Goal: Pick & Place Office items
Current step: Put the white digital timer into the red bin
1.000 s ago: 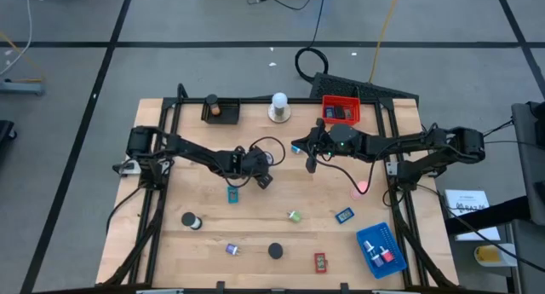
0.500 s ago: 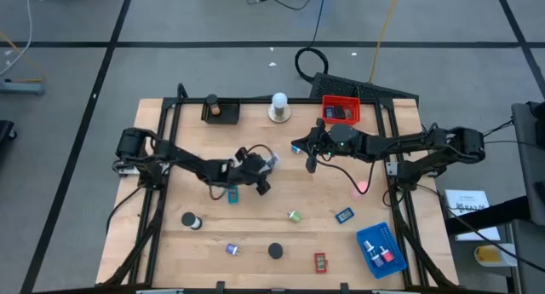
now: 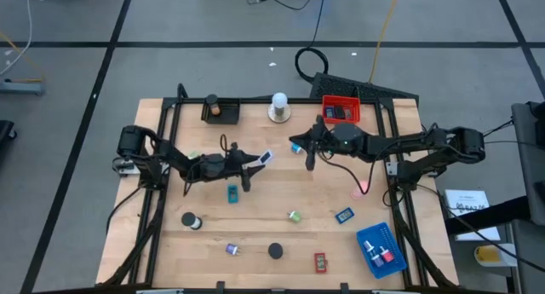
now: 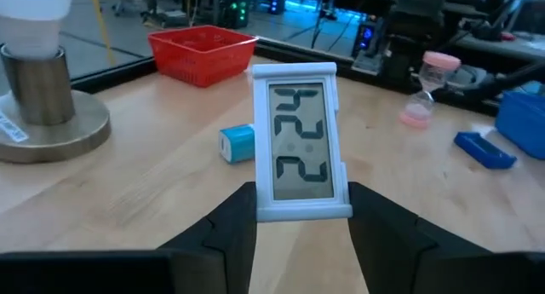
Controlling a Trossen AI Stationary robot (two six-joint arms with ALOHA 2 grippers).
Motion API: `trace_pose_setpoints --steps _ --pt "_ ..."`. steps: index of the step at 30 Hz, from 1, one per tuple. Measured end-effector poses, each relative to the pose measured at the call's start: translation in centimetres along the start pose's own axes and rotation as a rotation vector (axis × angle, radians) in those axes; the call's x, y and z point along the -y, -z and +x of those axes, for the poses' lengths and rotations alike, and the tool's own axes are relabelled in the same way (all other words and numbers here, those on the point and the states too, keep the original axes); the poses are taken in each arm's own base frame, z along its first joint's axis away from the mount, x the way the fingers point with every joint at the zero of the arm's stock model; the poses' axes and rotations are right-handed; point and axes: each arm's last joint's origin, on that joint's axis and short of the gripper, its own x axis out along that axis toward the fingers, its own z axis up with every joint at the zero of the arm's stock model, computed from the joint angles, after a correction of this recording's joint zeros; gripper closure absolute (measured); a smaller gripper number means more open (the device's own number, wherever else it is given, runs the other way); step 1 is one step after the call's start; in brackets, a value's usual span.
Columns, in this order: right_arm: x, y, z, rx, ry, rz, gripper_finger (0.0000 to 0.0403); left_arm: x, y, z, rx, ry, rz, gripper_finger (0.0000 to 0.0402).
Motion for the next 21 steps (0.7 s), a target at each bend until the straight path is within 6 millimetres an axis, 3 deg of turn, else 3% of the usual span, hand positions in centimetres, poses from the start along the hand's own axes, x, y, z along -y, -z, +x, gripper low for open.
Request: trace_pose_setpoints --steps 7,13,21 --pt "-1.0 -0.4 -0.1 0.025 -0.221 0.028 0.0399 0.0 -0.1 0.0 0.009 0.001 0.035 0.0238" --pt "-0.4 0.5 0.1 -0.166 -0.059 0.35 0.0382 0.0 0.1 0.0 -0.002 -0.038 0.045 0.0241" --pt "-0.4 2.5 2.5 -0.354 0.013 0.61 0.0296 0.6 0.2 -0.2 0.002 -0.083 0.124 0.0237"
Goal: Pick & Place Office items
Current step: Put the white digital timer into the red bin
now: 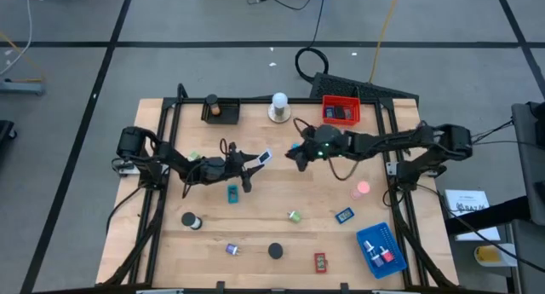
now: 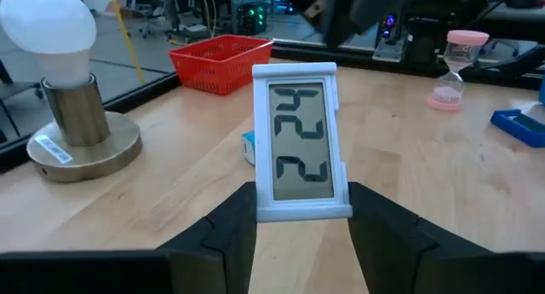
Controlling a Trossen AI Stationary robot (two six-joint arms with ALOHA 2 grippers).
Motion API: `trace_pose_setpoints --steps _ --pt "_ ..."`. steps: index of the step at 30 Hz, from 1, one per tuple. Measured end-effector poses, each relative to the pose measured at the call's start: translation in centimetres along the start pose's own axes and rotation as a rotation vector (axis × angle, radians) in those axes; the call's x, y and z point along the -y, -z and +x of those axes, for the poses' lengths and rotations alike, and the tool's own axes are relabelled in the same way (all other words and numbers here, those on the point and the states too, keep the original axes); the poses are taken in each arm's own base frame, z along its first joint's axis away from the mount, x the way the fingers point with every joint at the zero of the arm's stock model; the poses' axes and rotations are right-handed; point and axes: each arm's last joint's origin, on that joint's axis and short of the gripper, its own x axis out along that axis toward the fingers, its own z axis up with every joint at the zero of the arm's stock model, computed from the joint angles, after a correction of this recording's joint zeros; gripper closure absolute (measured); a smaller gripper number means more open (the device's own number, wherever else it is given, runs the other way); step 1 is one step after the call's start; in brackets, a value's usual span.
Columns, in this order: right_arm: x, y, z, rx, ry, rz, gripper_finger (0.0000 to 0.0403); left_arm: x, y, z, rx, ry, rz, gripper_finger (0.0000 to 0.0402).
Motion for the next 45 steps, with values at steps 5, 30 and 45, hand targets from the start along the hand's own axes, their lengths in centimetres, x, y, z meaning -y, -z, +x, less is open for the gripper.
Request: trace_pose_setpoints --steps 5,30,45 --pt "0.3 0.3 2.0 -0.076 -0.008 0.07 0.0243 0.5 0.1 -0.2 -0.003 -0.022 0.036 0.0241" --pt "0.2 -0.6 5.7 -0.084 -0.139 0.126 0.0239 2.7 -0.7 1.3 -0.07 -0.054 0.143 0.0238" --pt "0.6 -0.9 5.6 -0.078 -0.136 0.087 0.0331 2.6 -0.8 1.4 -0.066 -0.065 0.093 0.0207"
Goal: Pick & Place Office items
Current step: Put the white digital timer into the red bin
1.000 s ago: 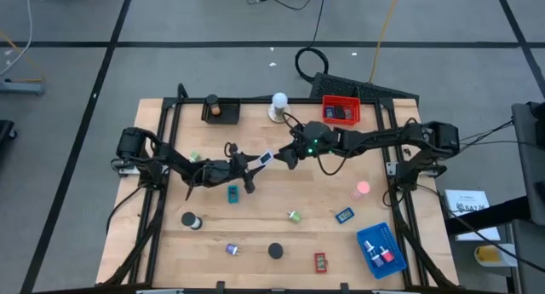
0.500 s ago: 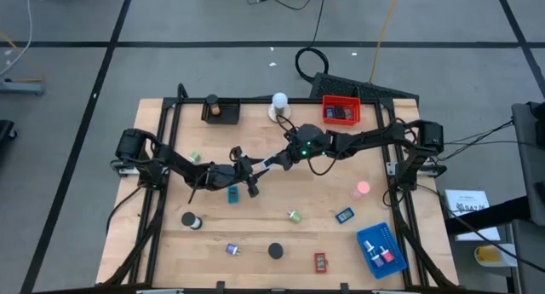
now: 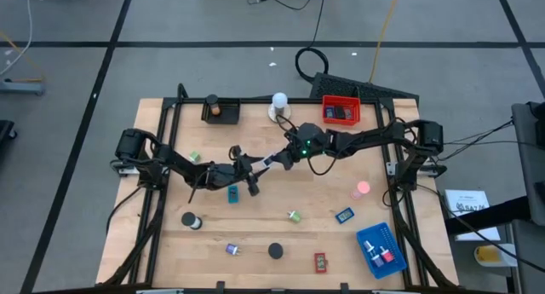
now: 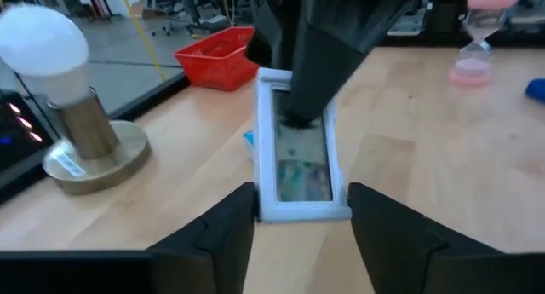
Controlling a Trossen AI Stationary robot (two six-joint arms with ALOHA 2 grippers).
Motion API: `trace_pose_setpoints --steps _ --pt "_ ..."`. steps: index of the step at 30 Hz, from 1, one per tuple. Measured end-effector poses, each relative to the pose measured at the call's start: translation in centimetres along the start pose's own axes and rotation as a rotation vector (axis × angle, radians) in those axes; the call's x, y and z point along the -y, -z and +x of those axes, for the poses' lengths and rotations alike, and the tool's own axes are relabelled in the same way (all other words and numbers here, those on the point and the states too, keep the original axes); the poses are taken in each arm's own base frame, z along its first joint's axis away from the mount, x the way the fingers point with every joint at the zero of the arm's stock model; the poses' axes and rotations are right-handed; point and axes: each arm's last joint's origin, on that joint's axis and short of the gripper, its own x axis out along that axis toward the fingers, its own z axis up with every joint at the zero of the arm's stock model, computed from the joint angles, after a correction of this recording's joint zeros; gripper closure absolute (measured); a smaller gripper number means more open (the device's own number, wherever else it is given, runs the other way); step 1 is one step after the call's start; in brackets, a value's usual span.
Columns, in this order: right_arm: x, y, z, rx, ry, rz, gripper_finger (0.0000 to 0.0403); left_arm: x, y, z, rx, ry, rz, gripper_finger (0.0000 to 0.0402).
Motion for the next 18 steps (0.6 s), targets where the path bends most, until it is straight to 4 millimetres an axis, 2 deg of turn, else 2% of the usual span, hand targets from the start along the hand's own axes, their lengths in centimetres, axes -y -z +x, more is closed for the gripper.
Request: trace_pose_setpoints --steps 6,11,14,18 --pt "-0.7 -1.8 -2.4 0.033 0.008 -0.073 0.0344 -0.2 0.1 0.1 -0.013 -0.007 -0.028 0.0136" --pt "-0.6 -3.9 -6.4 0.081 0.099 -0.11 0.034 -0.8 0.5 0.4 -0.047 -0.018 -0.035 0.0108" --pt "0.9 -5.4 -9.8 0.092 0.215 -0.097 0.0337 -1.0 0.6 0.5 -0.067 0.006 -0.045 0.0114" --pt "4.4 -7.5 -15.3 0.07 0.441 -0.016 0.0344 -1.1 0.6 0.6 -0.07 0.027 -0.055 0.0137"
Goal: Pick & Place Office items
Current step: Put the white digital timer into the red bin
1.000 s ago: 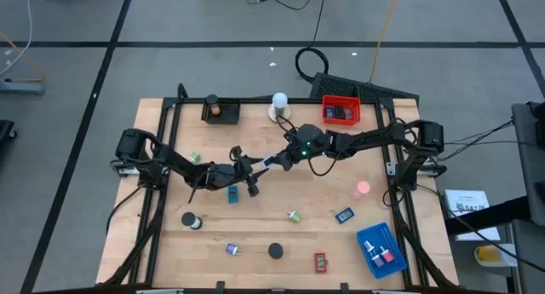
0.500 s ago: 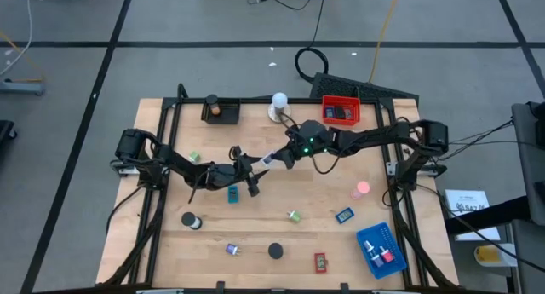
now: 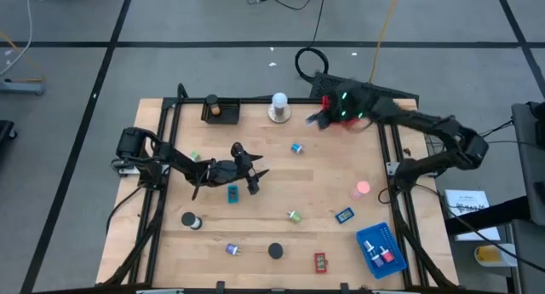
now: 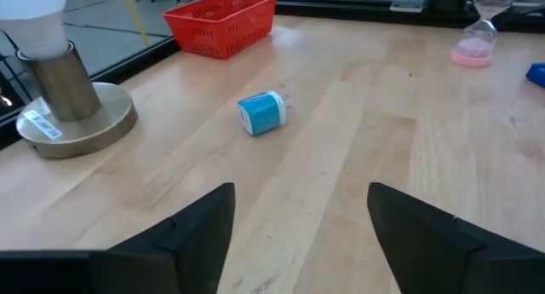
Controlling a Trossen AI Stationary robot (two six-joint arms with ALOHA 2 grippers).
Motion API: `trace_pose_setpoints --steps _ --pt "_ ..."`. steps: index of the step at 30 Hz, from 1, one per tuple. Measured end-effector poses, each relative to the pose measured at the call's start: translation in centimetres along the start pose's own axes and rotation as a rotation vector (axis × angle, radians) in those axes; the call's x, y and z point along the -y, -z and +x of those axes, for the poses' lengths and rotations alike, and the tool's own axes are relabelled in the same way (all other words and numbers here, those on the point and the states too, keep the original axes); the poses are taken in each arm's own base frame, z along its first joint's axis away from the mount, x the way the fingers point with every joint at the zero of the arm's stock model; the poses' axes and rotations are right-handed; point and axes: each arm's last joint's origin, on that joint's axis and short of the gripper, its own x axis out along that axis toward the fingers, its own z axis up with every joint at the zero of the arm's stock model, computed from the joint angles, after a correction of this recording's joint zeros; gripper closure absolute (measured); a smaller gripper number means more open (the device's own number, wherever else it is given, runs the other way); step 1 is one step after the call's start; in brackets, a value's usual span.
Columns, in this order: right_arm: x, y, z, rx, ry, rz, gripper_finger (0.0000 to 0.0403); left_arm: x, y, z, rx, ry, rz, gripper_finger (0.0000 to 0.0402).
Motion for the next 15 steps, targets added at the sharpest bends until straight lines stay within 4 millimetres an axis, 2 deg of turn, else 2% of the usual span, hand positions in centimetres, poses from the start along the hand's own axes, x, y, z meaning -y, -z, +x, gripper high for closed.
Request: trace_pose_setpoints --steps 3,6,10,15 --pt "3.1 -2.2 -2.2 -0.06 0.145 0.016 0.0342 0.0 -0.1 0.0 0.009 0.001 -0.004 0.0154" --pt "5.3 -4.5 -2.9 -0.135 0.224 -0.005 0.034 0.0 -0.3 0.0 0.031 0.008 0.0 0.0167" --pt "8.0 -6.7 -2.1 -0.283 0.27 -0.072 0.0343 0.0 -0.5 0.1 0.044 0.041 0.008 0.018" --pt "10.9 -7.5 0.2 -0.446 0.24 -0.149 0.034 -0.1 -0.5 0.1 0.041 0.037 0.012 0.019"
